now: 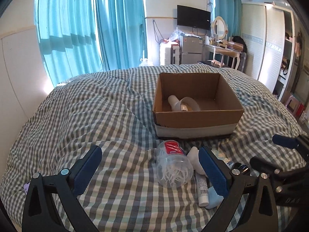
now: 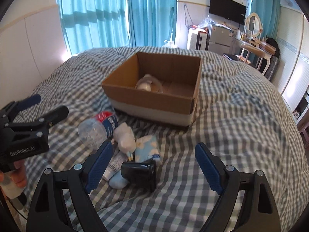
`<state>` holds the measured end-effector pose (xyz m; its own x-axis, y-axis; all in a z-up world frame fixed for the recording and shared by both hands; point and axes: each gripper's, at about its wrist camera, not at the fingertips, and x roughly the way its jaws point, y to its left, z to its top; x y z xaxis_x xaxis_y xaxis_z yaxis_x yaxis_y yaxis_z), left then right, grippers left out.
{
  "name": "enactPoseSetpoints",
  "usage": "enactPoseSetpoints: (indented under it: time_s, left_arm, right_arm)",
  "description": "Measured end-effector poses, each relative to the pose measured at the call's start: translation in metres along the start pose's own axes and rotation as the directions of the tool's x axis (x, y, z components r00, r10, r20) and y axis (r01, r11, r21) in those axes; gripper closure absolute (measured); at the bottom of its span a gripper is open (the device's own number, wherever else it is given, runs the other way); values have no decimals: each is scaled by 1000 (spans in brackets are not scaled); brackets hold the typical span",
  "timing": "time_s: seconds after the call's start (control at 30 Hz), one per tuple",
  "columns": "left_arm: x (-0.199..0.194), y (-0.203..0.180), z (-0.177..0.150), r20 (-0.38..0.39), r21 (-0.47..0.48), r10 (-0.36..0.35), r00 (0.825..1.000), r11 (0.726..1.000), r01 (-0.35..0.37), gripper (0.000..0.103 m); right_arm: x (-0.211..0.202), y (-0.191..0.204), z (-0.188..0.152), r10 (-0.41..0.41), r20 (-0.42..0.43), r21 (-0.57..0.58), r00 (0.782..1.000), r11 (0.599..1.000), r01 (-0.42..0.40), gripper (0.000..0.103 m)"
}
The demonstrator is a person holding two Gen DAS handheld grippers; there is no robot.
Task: Organize objects
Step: 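Grasp the black cup with the right tool while the left tool grasps the clear jar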
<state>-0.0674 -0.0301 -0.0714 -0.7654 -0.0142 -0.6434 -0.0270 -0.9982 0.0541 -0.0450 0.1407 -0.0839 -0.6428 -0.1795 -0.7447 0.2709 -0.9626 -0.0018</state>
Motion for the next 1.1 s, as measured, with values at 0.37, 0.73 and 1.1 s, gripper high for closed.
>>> enactPoseSetpoints:
  time_s: [0.37, 0.73, 1.1]
  left_arm:
    - [24, 3, -20, -71, -9, 29, 997, 1000, -29, 0]
    - [32, -13, -26, -98, 11, -18, 995, 1000, 20, 0]
    - [83, -36, -24, -204, 29, -51, 978, 998, 58, 0]
  right_arm:
    - [51, 4, -28, 30, -141, 23, 990, 999, -27, 16]
    - [57, 11, -34, 40, -163, -21, 986, 999, -44, 56]
    - [9, -28, -13, 6, -24, 45, 1000, 999, -5, 56]
